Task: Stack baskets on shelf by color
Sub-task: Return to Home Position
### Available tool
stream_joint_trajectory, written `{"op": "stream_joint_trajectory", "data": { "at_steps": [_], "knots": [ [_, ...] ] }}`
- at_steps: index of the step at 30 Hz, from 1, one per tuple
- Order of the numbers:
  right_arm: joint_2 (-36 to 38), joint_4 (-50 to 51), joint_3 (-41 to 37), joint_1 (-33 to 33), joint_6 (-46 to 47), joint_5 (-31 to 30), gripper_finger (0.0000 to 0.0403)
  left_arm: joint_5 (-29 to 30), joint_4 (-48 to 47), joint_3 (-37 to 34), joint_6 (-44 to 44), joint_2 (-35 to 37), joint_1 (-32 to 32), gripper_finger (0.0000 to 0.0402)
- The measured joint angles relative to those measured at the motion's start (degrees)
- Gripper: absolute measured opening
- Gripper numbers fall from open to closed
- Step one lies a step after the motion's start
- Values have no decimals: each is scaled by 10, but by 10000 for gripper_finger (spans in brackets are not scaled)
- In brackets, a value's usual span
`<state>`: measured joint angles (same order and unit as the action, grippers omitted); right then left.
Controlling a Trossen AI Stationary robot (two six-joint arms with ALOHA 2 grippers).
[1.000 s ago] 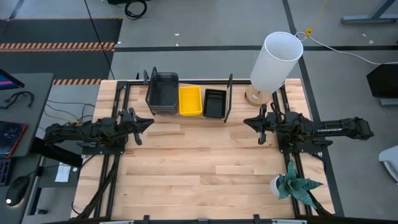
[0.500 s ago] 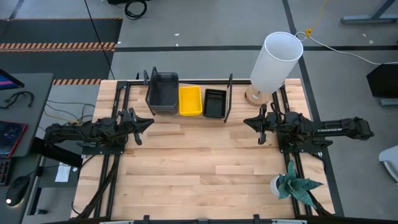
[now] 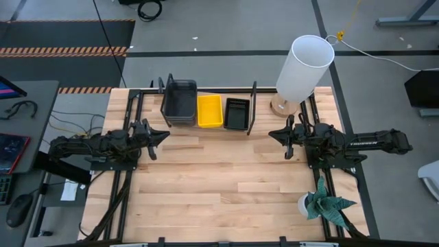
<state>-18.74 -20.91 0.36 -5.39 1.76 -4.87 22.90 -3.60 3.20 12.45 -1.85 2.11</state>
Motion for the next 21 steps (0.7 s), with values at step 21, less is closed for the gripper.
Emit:
{"op": "stream_joint_trajectory", "data": {
  "at_steps": [21],
  "knots": [
    [0,0,0,0,0,0,27,0,0,0,0,0,0,29]
  ]
}}
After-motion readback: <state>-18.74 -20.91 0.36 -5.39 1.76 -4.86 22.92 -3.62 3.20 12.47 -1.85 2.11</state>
